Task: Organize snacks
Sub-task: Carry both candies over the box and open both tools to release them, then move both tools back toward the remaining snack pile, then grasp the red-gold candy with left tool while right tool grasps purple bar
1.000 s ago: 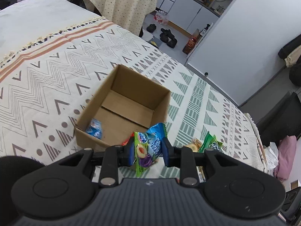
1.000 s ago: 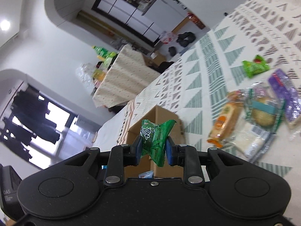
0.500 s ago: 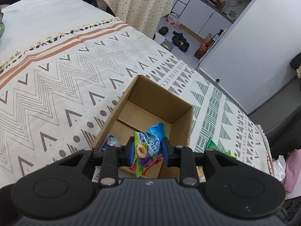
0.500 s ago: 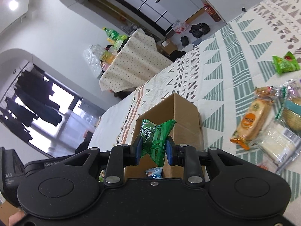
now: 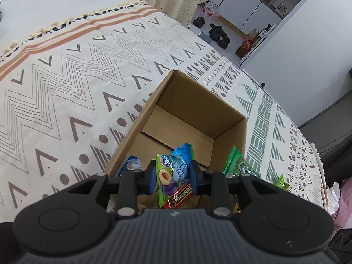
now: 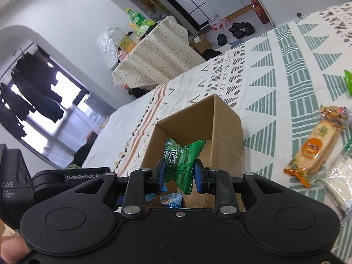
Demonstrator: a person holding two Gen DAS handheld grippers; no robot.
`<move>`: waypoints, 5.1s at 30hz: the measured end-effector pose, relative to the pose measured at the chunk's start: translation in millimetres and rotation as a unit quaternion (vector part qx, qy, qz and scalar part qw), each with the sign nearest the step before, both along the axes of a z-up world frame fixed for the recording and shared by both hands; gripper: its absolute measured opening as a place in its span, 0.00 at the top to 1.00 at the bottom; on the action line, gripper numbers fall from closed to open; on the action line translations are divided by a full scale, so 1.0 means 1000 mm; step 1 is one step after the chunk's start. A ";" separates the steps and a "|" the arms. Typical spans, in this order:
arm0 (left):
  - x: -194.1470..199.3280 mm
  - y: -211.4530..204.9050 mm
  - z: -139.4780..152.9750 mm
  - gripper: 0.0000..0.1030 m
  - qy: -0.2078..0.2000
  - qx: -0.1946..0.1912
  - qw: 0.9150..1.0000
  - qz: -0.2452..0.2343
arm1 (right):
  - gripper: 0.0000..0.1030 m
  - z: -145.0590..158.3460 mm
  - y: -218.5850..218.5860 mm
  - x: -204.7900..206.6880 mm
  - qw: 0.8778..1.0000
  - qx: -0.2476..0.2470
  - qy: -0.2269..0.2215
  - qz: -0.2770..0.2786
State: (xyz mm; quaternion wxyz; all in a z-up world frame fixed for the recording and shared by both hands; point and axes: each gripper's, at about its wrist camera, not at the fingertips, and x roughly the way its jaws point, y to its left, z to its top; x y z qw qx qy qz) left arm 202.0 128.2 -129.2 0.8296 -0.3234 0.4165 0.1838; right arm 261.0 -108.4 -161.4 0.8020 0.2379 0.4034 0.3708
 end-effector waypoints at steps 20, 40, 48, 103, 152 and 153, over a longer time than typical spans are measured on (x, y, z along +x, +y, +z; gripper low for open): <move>-0.008 0.001 0.008 0.18 0.025 0.019 1.000 0.001 | 0.57 0.014 -0.006 -0.005 0.999 -0.023 -0.016 -0.026; -0.037 -0.052 0.040 0.00 0.002 0.049 0.998 -0.040 | 0.13 0.046 -0.081 -0.044 0.993 -0.093 -0.052 -0.045; -0.042 -0.081 0.046 0.00 -0.007 0.044 0.996 -0.073 | 0.07 0.049 -0.124 -0.050 0.991 -0.097 -0.045 -0.085; 0.014 -0.197 -0.052 0.59 0.070 0.009 0.991 -0.115 | 0.56 -0.016 -0.221 0.009 0.969 -0.159 0.083 -0.172; 0.032 -0.193 -0.097 0.73 0.129 -0.001 0.985 -0.117 | 0.49 -0.058 -0.198 0.034 0.941 -0.285 0.124 -0.135; 0.032 -0.194 -0.097 0.73 0.129 0.003 0.985 -0.118 | 0.48 -0.059 -0.196 0.036 0.940 -0.289 0.122 -0.133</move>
